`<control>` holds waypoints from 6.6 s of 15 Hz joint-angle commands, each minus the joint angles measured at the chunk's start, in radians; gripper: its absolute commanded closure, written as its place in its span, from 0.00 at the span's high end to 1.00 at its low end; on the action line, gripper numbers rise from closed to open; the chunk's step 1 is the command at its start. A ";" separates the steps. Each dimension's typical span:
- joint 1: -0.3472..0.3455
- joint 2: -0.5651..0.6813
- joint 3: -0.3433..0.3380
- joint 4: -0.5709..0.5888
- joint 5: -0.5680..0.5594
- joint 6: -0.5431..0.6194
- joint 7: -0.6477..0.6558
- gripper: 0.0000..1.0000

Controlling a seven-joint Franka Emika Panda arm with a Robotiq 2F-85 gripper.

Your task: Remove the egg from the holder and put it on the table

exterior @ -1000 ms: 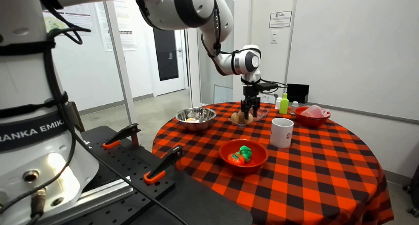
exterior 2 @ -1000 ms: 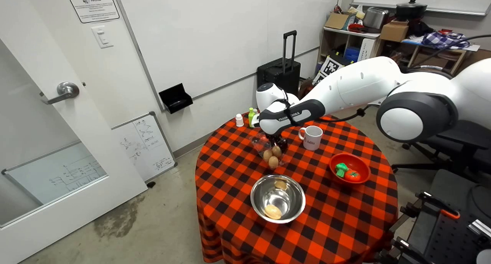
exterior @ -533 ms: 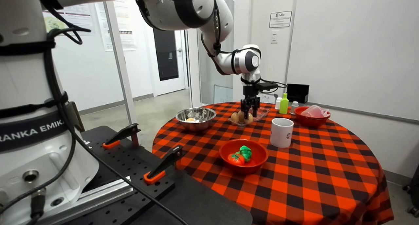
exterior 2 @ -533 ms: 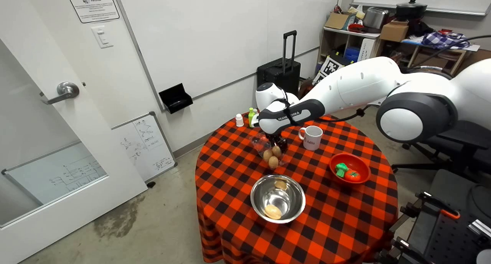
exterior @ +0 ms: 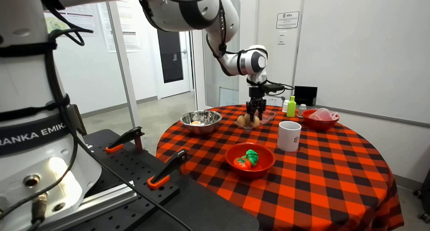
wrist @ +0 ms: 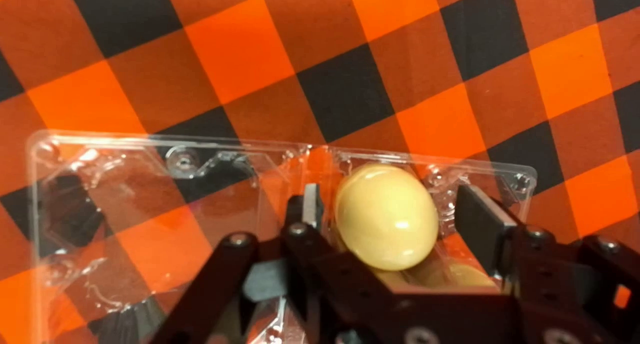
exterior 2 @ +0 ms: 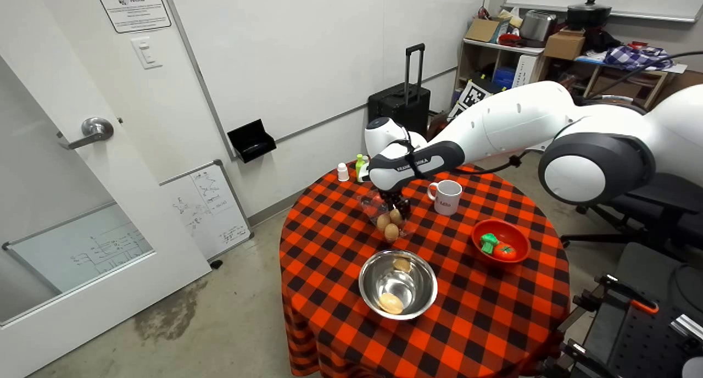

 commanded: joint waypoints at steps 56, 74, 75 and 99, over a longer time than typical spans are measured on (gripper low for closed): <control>-0.067 -0.496 0.066 -0.925 0.019 0.084 0.447 0.22; -0.088 -0.330 0.080 -0.729 0.039 -0.035 0.439 1.00; -0.092 -0.340 0.081 -0.739 0.044 -0.033 0.442 1.00; -0.065 -0.640 0.027 -0.980 -0.043 0.276 0.649 1.00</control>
